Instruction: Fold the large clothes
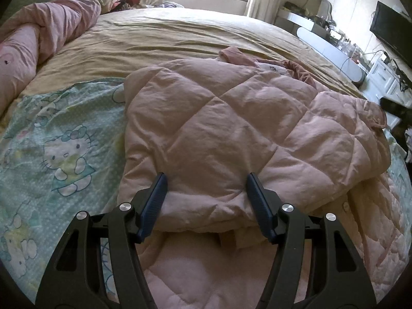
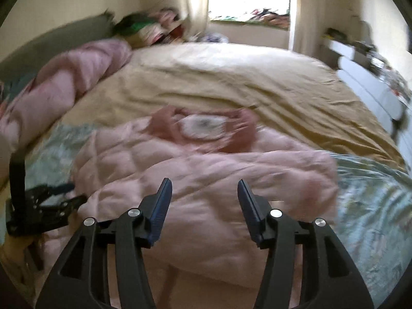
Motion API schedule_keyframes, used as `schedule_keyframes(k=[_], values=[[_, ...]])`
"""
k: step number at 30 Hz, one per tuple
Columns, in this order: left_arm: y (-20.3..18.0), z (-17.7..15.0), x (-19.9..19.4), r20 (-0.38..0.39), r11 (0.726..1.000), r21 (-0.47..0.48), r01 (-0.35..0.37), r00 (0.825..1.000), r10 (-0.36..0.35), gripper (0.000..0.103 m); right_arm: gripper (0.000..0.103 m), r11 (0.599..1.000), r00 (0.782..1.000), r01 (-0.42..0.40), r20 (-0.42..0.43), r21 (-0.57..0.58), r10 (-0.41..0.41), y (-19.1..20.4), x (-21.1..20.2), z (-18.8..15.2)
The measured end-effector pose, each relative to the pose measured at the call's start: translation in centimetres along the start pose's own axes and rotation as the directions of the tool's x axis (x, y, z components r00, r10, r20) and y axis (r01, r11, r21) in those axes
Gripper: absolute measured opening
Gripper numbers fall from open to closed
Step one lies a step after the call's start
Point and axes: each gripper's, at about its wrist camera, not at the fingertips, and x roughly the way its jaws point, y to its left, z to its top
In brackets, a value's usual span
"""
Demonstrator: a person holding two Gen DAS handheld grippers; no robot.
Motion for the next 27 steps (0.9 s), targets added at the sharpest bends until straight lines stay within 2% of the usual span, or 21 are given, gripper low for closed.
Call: schedule_keyframes(k=[3,4,6,7,19,24,27], values=[[0.0,0.0,0.1,0.001,1.0,0.003,-0.003,1.0,0.003,0.055,0.062,1.0,0.995,0.004,-0.104,0.007,-0.003,1.2,3.6,-0.1],[0.0,0.0,0.0,0.002,1.0,0.004,-0.004,1.0,0.004,0.056,0.067,1.0,0.986,0.002,-0.165,0.023,0.002,1.1,5.4,-0.5],[0.0,-0.1,0.0,0.001,1.0,0.005,-0.003,1.0,0.003,0.056,0.069,0.999,0.969,0.016,-0.245,0.031,-0.008,1.0,7.9,-1.3],[-0.1,-0.1,0.0,0.0,1.0,0.008,-0.005,1.0,0.005,0.056,0.07,0.999,0.967,0.019,-0.254,0.025,-0.012,1.0,8.7,-1.8],[-0.2,-0.2,0.1,0.002,1.0,0.007,0.0,1.0,0.0,0.056,0.072,0.996,0.97,0.063,-0.236,0.056,-0.048,1.0,11.0,-2.7],[-0.4,0.3,-1.0,0.001,1.0,-0.006,0.005,1.0,-0.005,0.056,0.074,0.997,0.98,0.038,-0.199,0.073,-0.023,1.1,8.5,-2.4],[-0.7,0.4,-1.7,0.007,1.0,-0.009,0.019,1.0,-0.019,0.063,0.082,0.993,0.989,0.015,-0.148,0.113,0.002,0.3,6.3,-2.5]])
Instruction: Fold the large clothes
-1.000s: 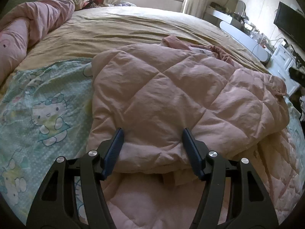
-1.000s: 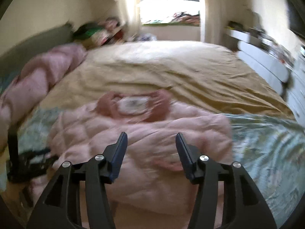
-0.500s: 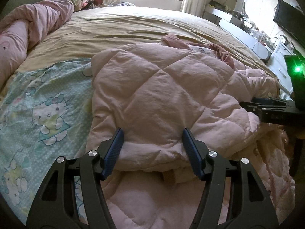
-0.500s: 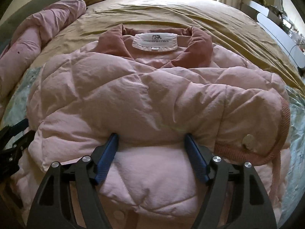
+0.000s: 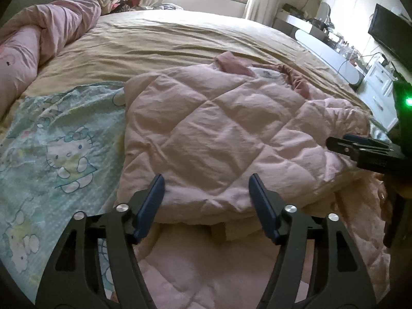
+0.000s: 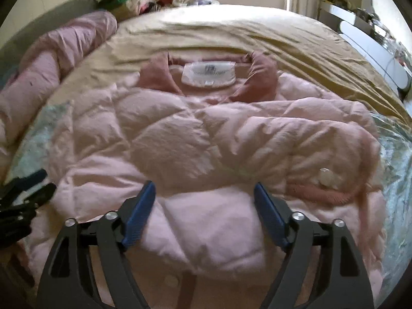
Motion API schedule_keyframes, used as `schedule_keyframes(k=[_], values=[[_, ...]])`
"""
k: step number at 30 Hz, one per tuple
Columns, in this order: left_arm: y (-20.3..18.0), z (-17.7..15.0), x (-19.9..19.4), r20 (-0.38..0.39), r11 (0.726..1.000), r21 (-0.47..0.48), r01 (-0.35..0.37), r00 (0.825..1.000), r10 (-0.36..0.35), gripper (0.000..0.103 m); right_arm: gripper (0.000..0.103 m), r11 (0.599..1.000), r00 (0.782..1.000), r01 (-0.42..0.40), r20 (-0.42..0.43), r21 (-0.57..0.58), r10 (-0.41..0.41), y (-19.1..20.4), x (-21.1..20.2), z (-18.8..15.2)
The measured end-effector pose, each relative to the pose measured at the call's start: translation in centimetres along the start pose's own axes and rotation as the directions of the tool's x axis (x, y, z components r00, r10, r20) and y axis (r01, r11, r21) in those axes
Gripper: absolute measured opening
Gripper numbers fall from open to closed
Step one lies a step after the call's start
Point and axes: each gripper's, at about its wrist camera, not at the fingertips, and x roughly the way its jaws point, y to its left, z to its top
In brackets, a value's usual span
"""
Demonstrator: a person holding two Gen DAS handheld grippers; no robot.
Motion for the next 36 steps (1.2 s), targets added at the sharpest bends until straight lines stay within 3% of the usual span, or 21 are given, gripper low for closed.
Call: schedule_keyframes(k=[4,7,8,9,16,26,33,36], values=[[-0.7,0.0,-0.4,-0.012,1.0,0.011,0.002,1.0,-0.002,0.071,0.091,0.999,0.999,-0.022,0.039,0.024,0.021,-0.7,-2.2,-0.3],[-1.2,-0.1,-0.7,-0.014,1.0,0.019,0.004,1.0,-0.004,0.074,0.091,0.999,0.998,-0.027,0.049,0.028,0.025,-1.0,-3.5,-0.4],[-1.3,-0.1,-0.8,-0.014,1.0,0.017,0.002,1.0,-0.001,0.088,0.091,0.999,0.998,-0.028,0.053,0.03,0.026,-1.1,-3.9,-0.7],[-1.4,0.0,-1.0,-0.011,1.0,0.014,-0.006,1.0,0.006,0.093,0.091,0.999,0.998,-0.029,0.057,0.034,0.027,-1.1,-4.2,-0.8],[-1.4,0.3,-2.8,-0.006,1.0,-0.022,-0.001,1.0,0.0,0.094,0.091,0.996,0.996,-0.048,0.078,0.071,0.043,-1.8,-5.8,-1.4],[-1.5,0.5,-5.8,0.024,0.998,-0.032,-0.048,0.999,0.049,0.094,0.091,0.996,0.991,-0.057,0.122,0.072,0.048,-1.5,-9.1,-1.7],[-2.9,0.8,-9.1,0.088,0.999,-0.006,-0.049,0.995,0.049,0.094,0.092,0.996,0.983,-0.067,0.177,0.05,0.057,-1.5,-12.3,-2.3],[-3.5,0.9,-10.5,0.116,0.999,0.004,-0.051,0.992,0.051,0.094,0.099,0.996,0.977,-0.071,0.207,0.046,0.06,-1.6,-13.6,-2.5]])
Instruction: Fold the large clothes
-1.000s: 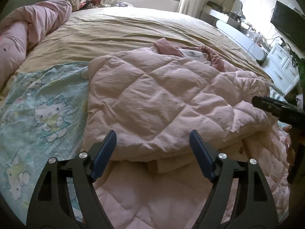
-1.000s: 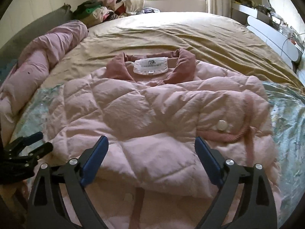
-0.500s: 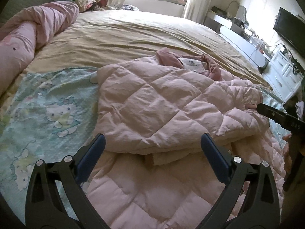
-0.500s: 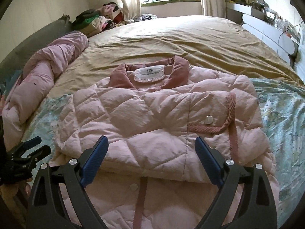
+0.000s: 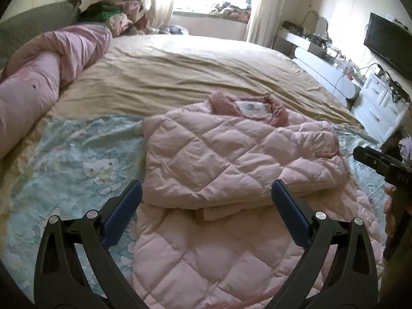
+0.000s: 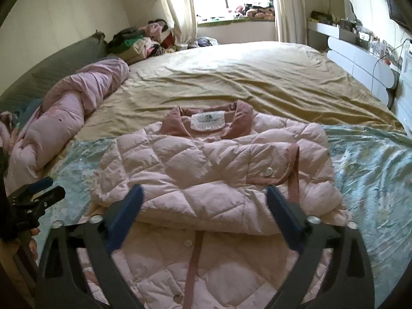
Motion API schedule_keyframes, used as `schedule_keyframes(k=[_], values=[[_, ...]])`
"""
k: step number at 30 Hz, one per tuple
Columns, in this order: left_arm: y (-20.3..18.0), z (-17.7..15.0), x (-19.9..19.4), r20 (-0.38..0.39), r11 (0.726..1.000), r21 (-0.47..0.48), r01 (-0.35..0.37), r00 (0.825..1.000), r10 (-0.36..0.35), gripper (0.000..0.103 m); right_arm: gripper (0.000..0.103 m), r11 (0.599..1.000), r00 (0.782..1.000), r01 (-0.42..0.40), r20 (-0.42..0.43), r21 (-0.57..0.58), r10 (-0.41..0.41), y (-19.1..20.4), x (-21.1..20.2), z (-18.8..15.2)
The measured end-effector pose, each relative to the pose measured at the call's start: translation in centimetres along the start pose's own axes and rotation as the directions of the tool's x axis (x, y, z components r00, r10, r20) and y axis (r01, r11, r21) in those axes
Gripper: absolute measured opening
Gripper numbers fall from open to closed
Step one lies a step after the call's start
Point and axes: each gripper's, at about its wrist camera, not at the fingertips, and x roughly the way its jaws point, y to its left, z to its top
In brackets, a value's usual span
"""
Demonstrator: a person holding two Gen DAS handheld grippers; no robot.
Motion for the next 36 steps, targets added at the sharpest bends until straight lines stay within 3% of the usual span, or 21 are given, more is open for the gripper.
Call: schedule_keyframes(k=[17,36], values=[[-2.8,-0.5,-5.7,0.103,0.998,0.059,-0.014,0.995,0.008,0.094,0.099,1.0,0.993,-0.019,0.118,-0.008,0.02,-1.3,-7.0,-0.4],[-4.9,-3.0,-9.6,0.135,0.996,0.089,-0.018,0.991,0.006,0.094,0.099,0.999,0.99,-0.016,0.136,-0.049,0.023,-1.2,-11.0,-3.7]])
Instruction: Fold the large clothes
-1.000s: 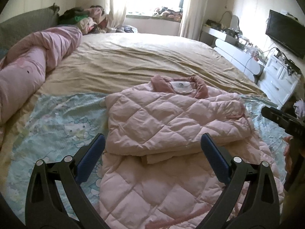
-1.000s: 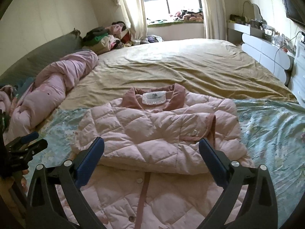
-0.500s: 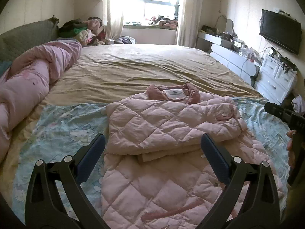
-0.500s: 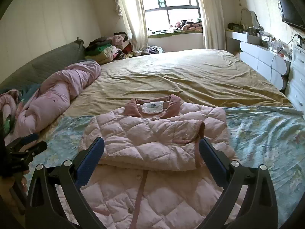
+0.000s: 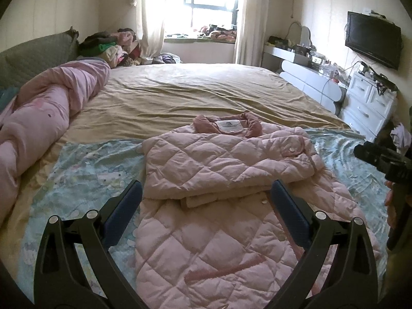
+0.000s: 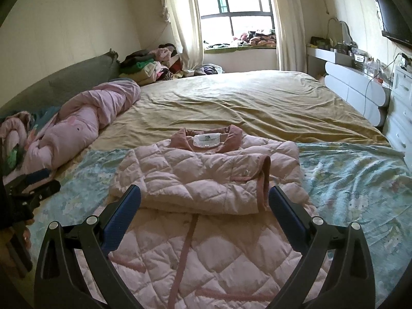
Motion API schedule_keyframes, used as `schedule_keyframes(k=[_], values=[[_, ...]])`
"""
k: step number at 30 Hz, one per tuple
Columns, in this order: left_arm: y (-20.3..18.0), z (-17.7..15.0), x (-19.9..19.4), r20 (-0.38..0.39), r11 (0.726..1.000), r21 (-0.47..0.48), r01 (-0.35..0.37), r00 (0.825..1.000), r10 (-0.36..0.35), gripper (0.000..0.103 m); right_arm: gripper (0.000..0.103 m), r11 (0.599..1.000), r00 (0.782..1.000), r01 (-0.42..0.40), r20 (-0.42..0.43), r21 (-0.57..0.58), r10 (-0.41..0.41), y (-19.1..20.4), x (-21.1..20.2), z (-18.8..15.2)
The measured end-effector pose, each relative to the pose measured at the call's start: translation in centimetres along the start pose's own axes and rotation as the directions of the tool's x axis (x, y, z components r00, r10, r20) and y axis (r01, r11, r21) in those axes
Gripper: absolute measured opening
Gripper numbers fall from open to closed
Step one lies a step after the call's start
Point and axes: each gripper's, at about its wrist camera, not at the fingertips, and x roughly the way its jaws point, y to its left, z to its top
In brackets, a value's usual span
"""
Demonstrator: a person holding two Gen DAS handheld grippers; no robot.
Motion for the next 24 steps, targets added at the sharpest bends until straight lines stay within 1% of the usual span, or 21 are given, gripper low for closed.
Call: schedule_keyframes(k=[10,24], values=[[-1.6,-3.4,-1.6,-0.019,0.999,0.033,-0.005,1.0,0.005,0.094,0.099,0.999,1.0,0.018,-0.01,-0.04,-0.018,0.7,-1.9,-2.6],[-1.7,-6.8,-3.4,-0.034,0.999,0.034,-0.035,0.999,0.036,0.094,0.099,0.999,1.0,0.008,-0.025,-0.041,-0.009,1.0,-3.8,-5.0]])
